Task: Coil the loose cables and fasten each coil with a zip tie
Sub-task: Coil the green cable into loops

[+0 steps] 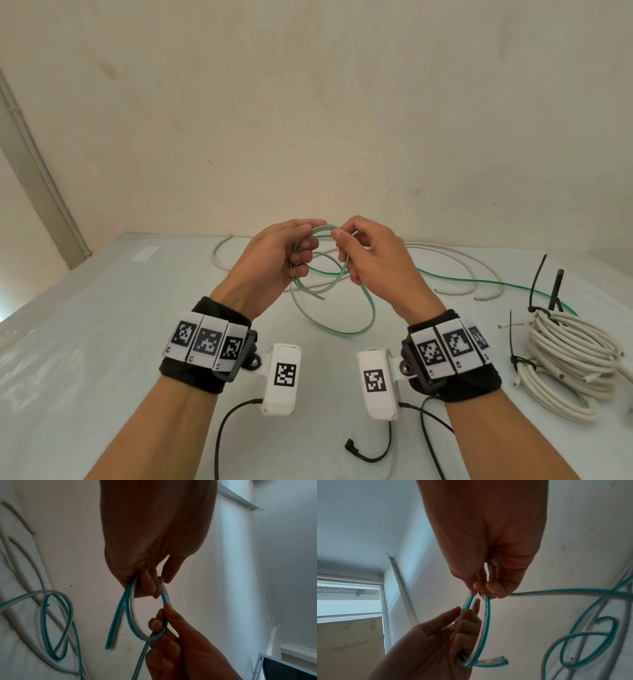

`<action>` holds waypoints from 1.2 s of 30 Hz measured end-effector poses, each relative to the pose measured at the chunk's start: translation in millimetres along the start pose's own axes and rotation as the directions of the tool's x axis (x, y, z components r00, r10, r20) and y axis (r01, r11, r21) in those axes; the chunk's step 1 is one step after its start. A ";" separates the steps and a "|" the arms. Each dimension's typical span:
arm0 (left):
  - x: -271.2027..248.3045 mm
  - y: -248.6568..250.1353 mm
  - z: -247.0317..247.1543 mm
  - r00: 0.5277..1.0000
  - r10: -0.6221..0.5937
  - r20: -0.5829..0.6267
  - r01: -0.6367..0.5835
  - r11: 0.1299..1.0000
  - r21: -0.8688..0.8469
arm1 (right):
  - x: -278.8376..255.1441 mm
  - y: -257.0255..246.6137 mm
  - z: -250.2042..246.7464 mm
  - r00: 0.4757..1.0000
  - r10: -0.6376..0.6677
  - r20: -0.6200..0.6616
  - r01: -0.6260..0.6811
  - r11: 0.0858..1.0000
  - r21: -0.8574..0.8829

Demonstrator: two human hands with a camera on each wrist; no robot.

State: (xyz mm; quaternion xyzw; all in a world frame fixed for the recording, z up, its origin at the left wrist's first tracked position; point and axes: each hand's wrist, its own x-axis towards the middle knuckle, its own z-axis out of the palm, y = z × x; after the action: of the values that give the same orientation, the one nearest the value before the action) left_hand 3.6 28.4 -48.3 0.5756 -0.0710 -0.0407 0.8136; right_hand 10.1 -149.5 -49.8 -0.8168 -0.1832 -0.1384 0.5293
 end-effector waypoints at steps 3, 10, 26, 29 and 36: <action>-1.2 -1.0 0.3 0.995 -0.084 0.047 0.088 0.993 -0.079 | 0.4 1.7 -2.7 0.998 0.041 -0.044 -0.037 0.995 0.093; -3.9 -0.2 -6.8 0.992 -0.080 0.094 0.087 0.993 -0.077 | 2.7 5.7 -7.2 0.995 0.069 -0.073 -0.058 0.989 0.139; -4.4 0.1 -21.8 0.988 -0.118 0.102 0.101 0.981 0.163 | 3.0 3.6 -11.4 0.997 0.023 -0.078 -0.019 0.998 0.056; -3.4 -1.2 -22.8 0.994 -0.102 0.051 0.098 0.993 0.063 | 3.2 4.6 -12.0 0.997 0.031 -0.074 -0.027 0.999 0.046; -1.4 -1.4 -23.2 0.994 -0.092 0.067 0.103 0.976 -0.190 | 3.3 7.8 -12.3 0.997 0.044 -0.057 -0.041 0.998 0.053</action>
State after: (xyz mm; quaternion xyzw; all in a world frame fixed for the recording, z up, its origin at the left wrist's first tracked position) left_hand 6.0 49.8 -57.4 0.4952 -0.0617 -0.1039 0.8603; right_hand 16.1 -163.2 -49.8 -0.8022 -0.1537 -0.1461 0.5582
